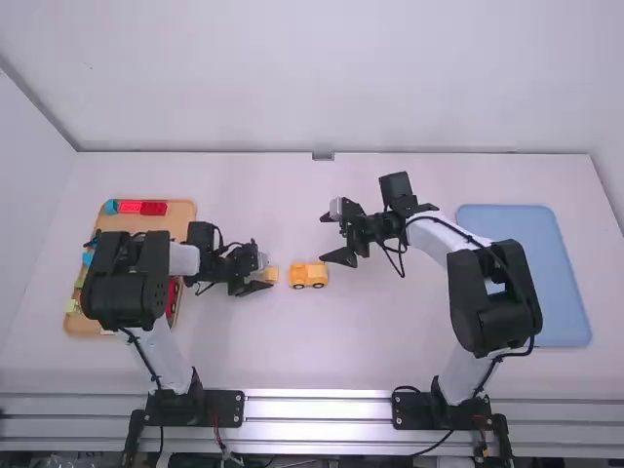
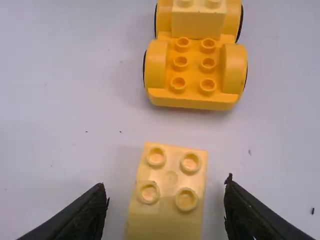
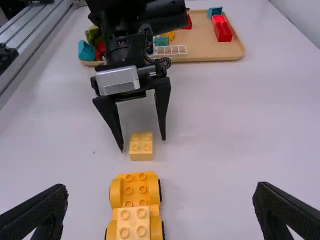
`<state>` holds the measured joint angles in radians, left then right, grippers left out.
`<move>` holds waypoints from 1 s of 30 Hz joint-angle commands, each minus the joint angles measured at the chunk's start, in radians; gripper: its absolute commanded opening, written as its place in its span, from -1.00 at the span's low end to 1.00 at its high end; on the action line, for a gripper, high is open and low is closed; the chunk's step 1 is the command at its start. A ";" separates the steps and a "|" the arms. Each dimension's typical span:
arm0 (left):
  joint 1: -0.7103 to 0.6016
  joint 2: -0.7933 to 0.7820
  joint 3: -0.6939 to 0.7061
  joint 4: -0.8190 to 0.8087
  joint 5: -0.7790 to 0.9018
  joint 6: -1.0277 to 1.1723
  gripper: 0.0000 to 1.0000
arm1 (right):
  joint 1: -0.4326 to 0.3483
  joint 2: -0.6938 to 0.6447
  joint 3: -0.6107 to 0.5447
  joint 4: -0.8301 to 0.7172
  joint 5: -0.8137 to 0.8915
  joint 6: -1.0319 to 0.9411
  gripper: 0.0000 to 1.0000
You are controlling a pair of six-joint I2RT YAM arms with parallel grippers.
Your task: Assemble lego blocks to make yellow taxi
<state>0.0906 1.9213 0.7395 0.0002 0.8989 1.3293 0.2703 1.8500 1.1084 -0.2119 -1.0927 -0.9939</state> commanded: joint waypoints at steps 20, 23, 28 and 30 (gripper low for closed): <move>0.010 0.063 0.009 -0.014 -0.006 -0.040 0.00 | -0.004 -0.006 -0.005 -0.004 -0.006 0.002 0.97; 0.010 0.063 0.008 -0.018 -0.039 -0.039 0.04 | -0.001 -0.006 -0.005 -0.004 -0.006 0.002 0.97; 0.008 0.063 0.008 -0.014 -0.054 -0.039 -0.12 | -0.004 -0.006 -0.005 -0.003 -0.006 0.002 0.97; 0.008 0.063 0.008 -0.010 -0.054 -0.038 -0.20 | -0.001 -0.006 -0.005 -0.003 -0.006 0.002 0.97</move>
<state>0.0956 1.9614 0.7547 0.0078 0.9310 1.3018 0.2699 1.8503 1.1088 -0.2131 -1.0927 -0.9943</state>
